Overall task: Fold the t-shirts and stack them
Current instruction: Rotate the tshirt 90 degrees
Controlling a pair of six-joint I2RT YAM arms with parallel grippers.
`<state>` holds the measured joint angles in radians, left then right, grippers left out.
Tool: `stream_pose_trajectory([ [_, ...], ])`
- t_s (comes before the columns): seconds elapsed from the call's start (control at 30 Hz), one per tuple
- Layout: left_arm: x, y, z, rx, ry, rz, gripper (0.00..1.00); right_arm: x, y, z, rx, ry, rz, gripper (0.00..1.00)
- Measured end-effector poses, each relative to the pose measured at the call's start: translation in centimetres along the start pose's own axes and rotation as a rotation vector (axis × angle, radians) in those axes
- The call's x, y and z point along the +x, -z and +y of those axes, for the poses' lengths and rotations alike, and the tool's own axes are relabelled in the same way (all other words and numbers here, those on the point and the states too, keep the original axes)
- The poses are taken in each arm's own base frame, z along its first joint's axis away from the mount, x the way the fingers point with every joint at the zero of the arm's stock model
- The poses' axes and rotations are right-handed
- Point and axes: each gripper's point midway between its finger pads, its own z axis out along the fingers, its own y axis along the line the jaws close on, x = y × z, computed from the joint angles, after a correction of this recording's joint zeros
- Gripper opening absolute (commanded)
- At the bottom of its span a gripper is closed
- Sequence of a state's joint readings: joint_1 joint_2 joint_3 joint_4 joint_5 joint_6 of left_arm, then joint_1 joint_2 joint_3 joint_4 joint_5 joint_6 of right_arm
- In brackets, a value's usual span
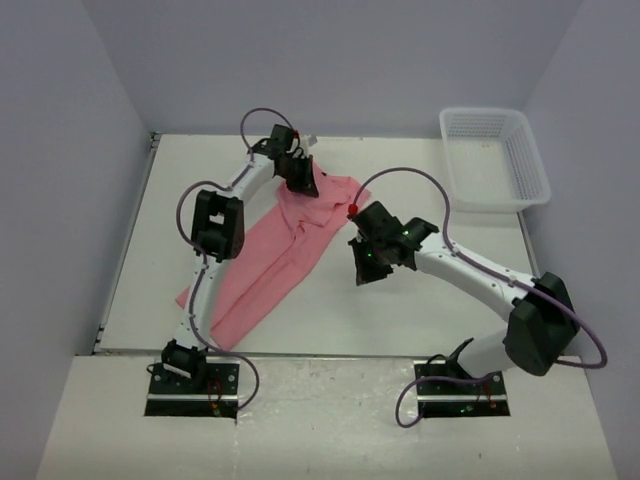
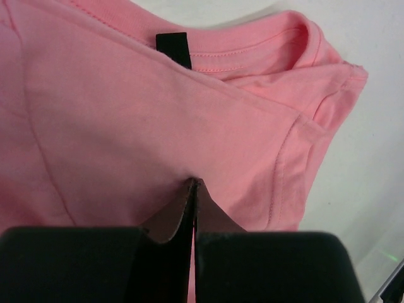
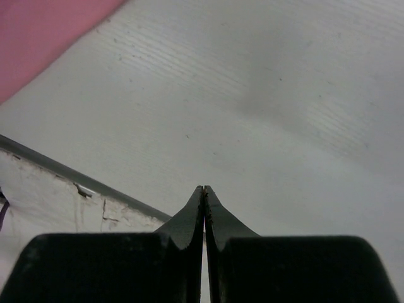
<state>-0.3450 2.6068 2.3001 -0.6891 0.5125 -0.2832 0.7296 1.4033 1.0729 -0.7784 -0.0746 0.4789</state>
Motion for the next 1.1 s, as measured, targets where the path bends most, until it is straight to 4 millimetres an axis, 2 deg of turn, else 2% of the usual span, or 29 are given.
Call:
stream_pose_trajectory([
  [0.13, -2.0, 2.8, 5.3, -0.043, 0.076, -0.059, 0.00, -2.3, -2.2, 3.4, -0.051, 0.046, 0.013, 0.00],
  [0.23, -3.1, 4.7, 8.5, -0.073, 0.120, -0.100, 0.00, -4.3, -3.3, 6.8, -0.099, 0.100, 0.009, 0.00],
  [0.4, -4.1, 7.3, 12.9, -0.109, 0.193, -0.154, 0.00, -7.9, -5.1, 13.1, -0.184, 0.186, -0.005, 0.00],
  [0.47, -4.2, 8.3, 14.4, -0.120, 0.220, -0.172, 0.00, -8.3, -5.6, 15.2, -0.217, 0.211, 0.000, 0.00],
  [0.6, -4.6, 10.3, 16.9, -0.140, 0.274, -0.207, 0.00, -8.2, -6.6, 18.5, -0.276, 0.253, 0.031, 0.00],
  [0.7, -5.0, 11.8, 18.2, -0.151, 0.307, -0.235, 0.00, -7.6, -7.7, 20.2, -0.302, 0.277, 0.064, 0.00],
  [0.9, -5.2, 15.4, 21.1, -0.180, 0.398, -0.294, 0.00, -5.0, -10.2, 22.2, -0.329, 0.314, 0.168, 0.00],
  [1.1, -5.2, 18.1, 22.6, -0.196, 0.460, -0.342, 0.00, -2.5, -11.4, 23.6, -0.353, 0.341, 0.245, 0.00],
])
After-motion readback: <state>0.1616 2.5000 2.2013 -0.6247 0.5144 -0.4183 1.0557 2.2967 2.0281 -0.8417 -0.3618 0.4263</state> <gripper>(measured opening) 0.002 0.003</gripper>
